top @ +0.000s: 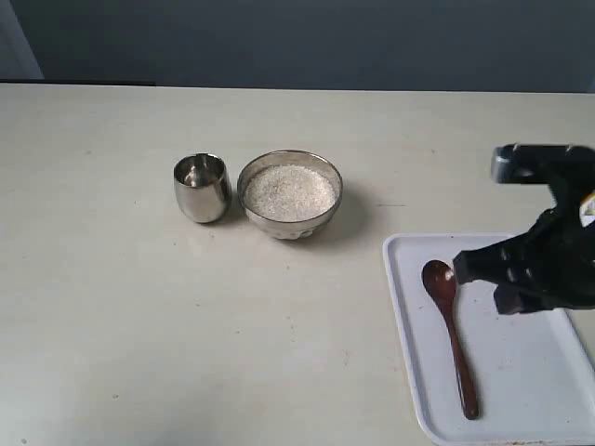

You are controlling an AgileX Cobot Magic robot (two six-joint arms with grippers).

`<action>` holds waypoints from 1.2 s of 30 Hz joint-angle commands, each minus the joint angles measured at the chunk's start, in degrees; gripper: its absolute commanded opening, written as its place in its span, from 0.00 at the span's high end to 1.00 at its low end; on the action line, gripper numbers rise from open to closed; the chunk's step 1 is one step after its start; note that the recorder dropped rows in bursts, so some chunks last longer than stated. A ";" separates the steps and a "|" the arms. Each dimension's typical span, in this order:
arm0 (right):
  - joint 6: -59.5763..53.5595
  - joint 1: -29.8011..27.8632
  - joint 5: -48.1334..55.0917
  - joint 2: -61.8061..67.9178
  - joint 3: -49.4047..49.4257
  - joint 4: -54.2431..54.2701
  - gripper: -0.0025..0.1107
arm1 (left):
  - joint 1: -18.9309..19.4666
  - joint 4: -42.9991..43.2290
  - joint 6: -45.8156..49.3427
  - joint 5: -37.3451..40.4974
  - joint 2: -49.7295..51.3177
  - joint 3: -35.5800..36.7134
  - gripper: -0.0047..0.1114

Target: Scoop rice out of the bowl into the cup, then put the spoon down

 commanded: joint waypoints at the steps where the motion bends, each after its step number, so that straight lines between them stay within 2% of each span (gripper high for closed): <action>1: 0.21 -0.39 -0.87 -12.62 0.06 -4.51 0.98 | 0.02 -0.07 -0.40 -0.20 -0.31 -0.13 0.96; 9: 0.09 -0.29 -6.40 -34.41 0.30 -8.43 0.99 | 0.02 -0.07 -0.40 -0.20 -0.31 -0.13 0.96; 14: -0.06 -0.29 -9.00 -42.10 0.29 -9.80 0.99 | 0.02 -0.07 -0.40 -0.20 -0.31 -0.13 0.96; 23: -0.06 -0.29 -8.72 -44.11 0.18 -8.77 0.99 | 0.02 -0.07 -0.40 -0.20 -0.31 -0.13 0.96; 27: 1.61 -0.29 -10.01 -44.11 0.18 -4.34 0.99 | 0.02 -0.07 -0.40 -0.20 -0.31 -0.13 0.96; 33: 0.95 -0.29 -12.60 -44.11 0.81 -11.80 0.99 | 0.02 -0.07 -0.40 -0.20 -0.31 -0.13 0.96; 36: 1.07 -4.47 -15.67 -44.69 4.33 -14.18 0.99 | 0.02 -0.07 -0.40 -0.20 -0.31 -0.13 0.96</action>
